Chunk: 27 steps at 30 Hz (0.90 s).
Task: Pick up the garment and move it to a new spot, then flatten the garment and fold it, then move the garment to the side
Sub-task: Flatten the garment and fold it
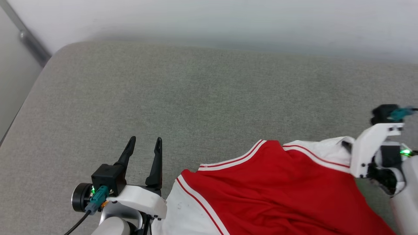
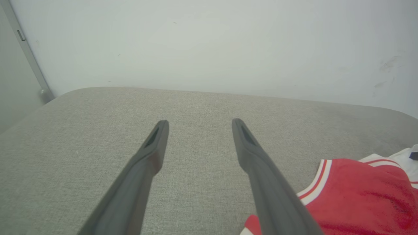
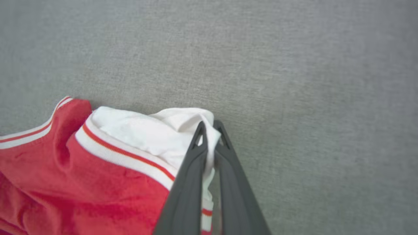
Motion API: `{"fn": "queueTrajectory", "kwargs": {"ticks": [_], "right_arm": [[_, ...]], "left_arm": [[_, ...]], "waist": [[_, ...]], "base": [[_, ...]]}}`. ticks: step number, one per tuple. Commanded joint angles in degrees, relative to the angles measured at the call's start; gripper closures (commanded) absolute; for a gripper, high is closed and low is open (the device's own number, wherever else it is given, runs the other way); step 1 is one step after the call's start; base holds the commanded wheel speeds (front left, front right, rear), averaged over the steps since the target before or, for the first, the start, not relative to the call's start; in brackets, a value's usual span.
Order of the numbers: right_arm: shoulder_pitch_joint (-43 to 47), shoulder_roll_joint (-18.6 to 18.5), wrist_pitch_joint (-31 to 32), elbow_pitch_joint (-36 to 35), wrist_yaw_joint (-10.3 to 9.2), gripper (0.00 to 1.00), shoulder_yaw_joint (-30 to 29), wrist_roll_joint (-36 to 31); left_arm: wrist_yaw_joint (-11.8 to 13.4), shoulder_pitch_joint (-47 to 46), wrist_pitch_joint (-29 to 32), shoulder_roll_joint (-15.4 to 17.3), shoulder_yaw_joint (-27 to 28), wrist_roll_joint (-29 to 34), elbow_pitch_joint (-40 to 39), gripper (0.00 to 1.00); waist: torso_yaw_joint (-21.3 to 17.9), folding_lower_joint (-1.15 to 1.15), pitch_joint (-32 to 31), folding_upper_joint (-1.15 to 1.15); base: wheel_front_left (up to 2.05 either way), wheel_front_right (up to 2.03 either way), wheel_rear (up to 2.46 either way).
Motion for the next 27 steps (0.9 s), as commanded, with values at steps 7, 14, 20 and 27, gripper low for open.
{"fn": "queueTrajectory", "kwargs": {"ticks": [7, 14, 20, 27], "right_arm": [[11.5, 5.6, -6.2, -1.2, -0.04, 1.00, -23.8, -3.1], [24.1, 14.7, -6.9, -5.1, -0.07, 0.00, -36.2, -7.6], [24.7, 14.9, -15.7, -8.9, -0.05, 0.00, -32.3, -5.1], [22.7, 14.9, -28.2, -14.1, -0.02, 0.00, -28.4, -6.7]], "left_arm": [[0.6, 1.7, -0.2, 0.4, -0.3, 0.0, -0.1, 0.00], [1.2, 2.7, 0.1, 1.2, 0.2, -0.5, -0.5, 0.00], [1.9, 3.9, 0.3, 1.9, 1.0, -1.0, -0.6, 0.00], [2.8, 5.3, 1.0, 2.7, 1.5, -1.6, -0.4, 0.00]], "waist": [[-1.9, 0.00, -2.5, 0.00], [-3.0, 0.00, -3.1, 0.00], [-4.6, 0.00, -3.8, 0.00], [-5.3, 0.00, -6.0, 0.00]], "base": [[0.00, 0.00, 0.00], [0.00, 0.00, 0.00], [0.00, 0.00, 0.00], [0.00, 0.00, 0.00]]}}
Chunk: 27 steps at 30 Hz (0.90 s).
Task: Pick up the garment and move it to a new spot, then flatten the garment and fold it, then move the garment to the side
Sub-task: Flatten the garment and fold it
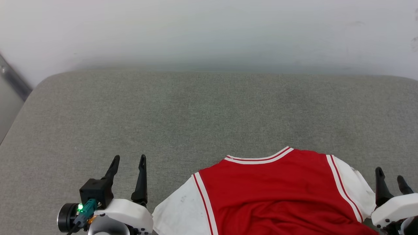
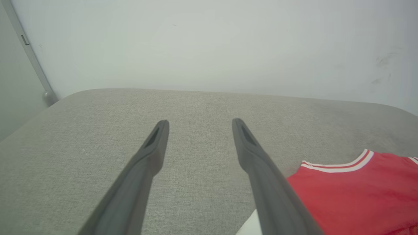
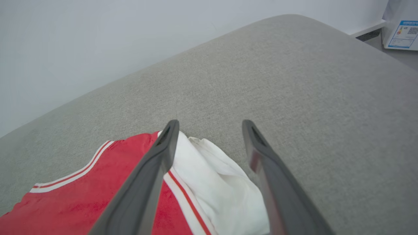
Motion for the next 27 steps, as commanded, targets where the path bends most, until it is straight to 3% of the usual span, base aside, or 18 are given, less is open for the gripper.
{"fn": "queueTrajectory", "kwargs": {"ticks": [1, 7, 15, 18, 27], "right_arm": [[-0.5, 0.1, -0.7, -0.7, 0.00, 0.00, 0.6, -0.9], [1.7, 0.1, -3.6, -7.7, -0.01, 0.00, 5.8, -5.4], [8.2, 0.1, -2.7, -16.0, -0.01, 0.00, 12.9, -7.2], [10.5, 0.1, -1.9, -18.4, -0.01, 0.00, 16.2, -8.3], [13.4, 0.1, -0.3, -23.1, -0.01, 0.00, 21.3, -9.1]], "left_arm": [[0.2, 0.6, 0.2, 0.3, 0.3, 0.0, 0.2, 0.00], [0.9, 2.2, 0.8, 1.1, 0.6, -0.6, 0.5, 0.00], [1.1, 5.2, 3.6, 2.5, 1.1, -3.0, 2.0, 0.00], [-0.4, 5.9, 5.9, 3.5, 0.6, -4.5, 2.9, 0.00], [-6.1, 3.4, 23.8, 6.7, -4.0, -10.3, 5.8, 0.00]], "waist": [[0.0, 0.00, -0.5, 0.00], [0.1, 0.00, -2.2, 0.00], [-1.2, 0.00, -4.0, 0.00], [-2.0, 0.00, -4.3, 0.00], [-4.8, 0.00, -4.6, 0.00]], "base": [[0.00, 0.00, 0.00], [0.00, 0.00, 0.00], [0.00, 0.00, 0.00], [0.00, 0.00, 0.00], [0.00, 0.00, 0.00]]}}
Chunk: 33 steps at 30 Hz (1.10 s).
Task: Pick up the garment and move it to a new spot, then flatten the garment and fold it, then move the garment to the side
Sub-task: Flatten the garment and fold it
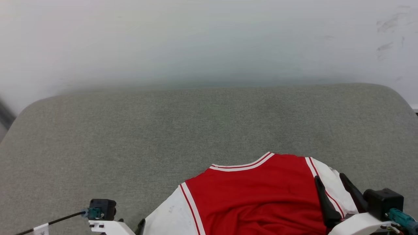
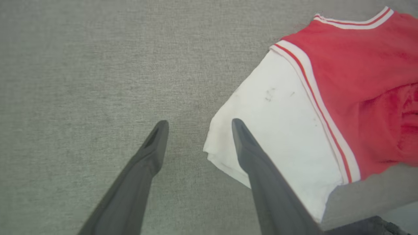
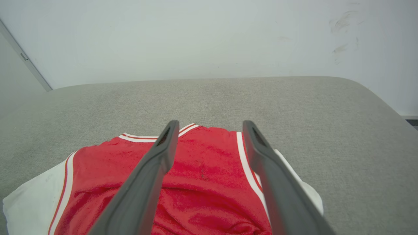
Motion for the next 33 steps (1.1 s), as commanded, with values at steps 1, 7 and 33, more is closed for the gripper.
{"fn": "queueTrajectory", "kwargs": {"ticks": [1, 7, 33], "right_arm": [[0.3, 0.1, 0.1, -0.5, -0.02, 0.00, 0.4, 0.4], [-1.3, 0.1, 0.7, -1.2, -0.02, 0.00, 2.2, -0.2], [-4.8, -3.1, 11.3, 5.1, -0.02, 0.00, -3.3, 7.5]], "left_arm": [[-0.5, -0.9, 1.6, 0.4, -0.2, -0.8, 0.2, 0.00], [-3.1, -2.8, 13.5, 1.7, -3.1, -4.4, 2.2, 0.00], [-1.4, -7.0, 3.4, -1.7, -1.6, -1.0, 5.1, 1.00]], "waist": [[-0.7, 0.00, 0.2, 0.00], [-3.1, 0.00, 1.6, 0.00], [-1.1, 0.00, 2.7, 0.00]], "base": [[0.00, 0.00, 0.00], [0.00, 0.00, 0.00], [0.00, 0.00, 0.00]]}}
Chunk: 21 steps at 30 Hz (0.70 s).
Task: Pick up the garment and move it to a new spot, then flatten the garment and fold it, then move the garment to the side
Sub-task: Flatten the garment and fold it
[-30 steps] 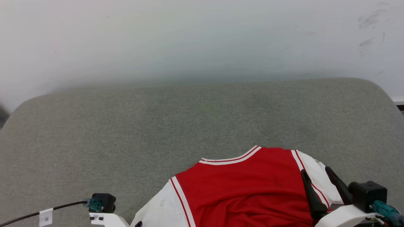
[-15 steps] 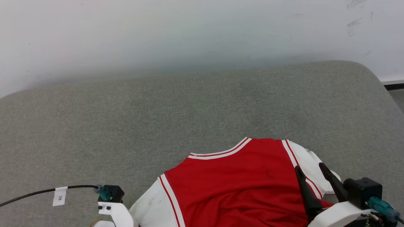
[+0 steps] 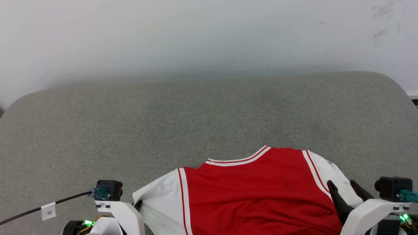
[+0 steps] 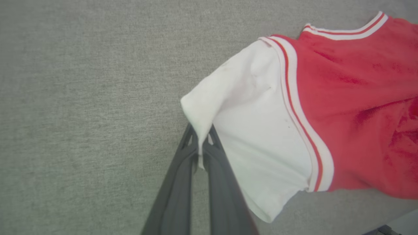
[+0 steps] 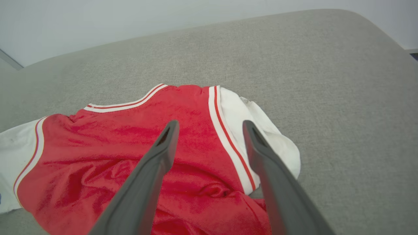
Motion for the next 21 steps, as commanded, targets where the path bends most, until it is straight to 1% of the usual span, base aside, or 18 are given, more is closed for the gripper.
{"fn": "queueTrajectory", "kwargs": {"ticks": [1, 6, 10, 15, 19, 21], "right_arm": [[-1.4, -1.2, 2.5, 1.6, -0.02, 0.00, -0.6, 0.9], [-5.9, -4.8, 12.5, 8.3, -0.02, 0.00, -3.2, 3.1], [-11.8, -7.5, 18.7, 14.1, -0.02, 0.00, -4.0, 4.5], [-19.0, -9.8, 23.3, 19.4, -0.02, 0.00, -3.4, 4.0], [-23.6, -11.6, 25.8, 23.2, -0.02, 0.00, -1.3, 2.3], [-25.2, -11.7, 26.8, 25.1, -0.02, 0.00, -0.4, 2.2]], "left_arm": [[0.6, 0.0, -0.9, 0.6, 0.5, 0.4, -1.2, 1.00], [2.4, -0.8, -2.8, 1.9, 1.3, 2.3, -6.7, 1.00], [3.1, -2.3, -2.9, 2.6, 1.3, 3.7, -10.8, 1.00], [3.3, -4.5, -2.5, 3.0, 0.9, 5.2, -14.5, 1.00], [3.1, -5.8, -2.6, 2.9, 0.7, 5.9, -15.9, 1.00], [3.0, -6.3, -2.7, 2.7, 0.6, 6.1, -16.1, 1.00]], "waist": [[0.7, 0.00, 0.2, 0.00], [2.5, 0.00, 1.6, 0.00], [4.1, 0.00, 3.9, 0.00], [5.8, 0.00, 7.8, 0.00], [6.8, 0.00, 10.6, 0.00], [7.2, 0.00, 11.7, 0.00]], "base": [[0.00, 0.00, 0.00], [0.00, 0.00, 0.00], [0.00, 0.00, 0.00], [0.00, 0.00, 0.00], [0.00, 0.00, 0.00], [0.00, 0.00, 0.00]]}}
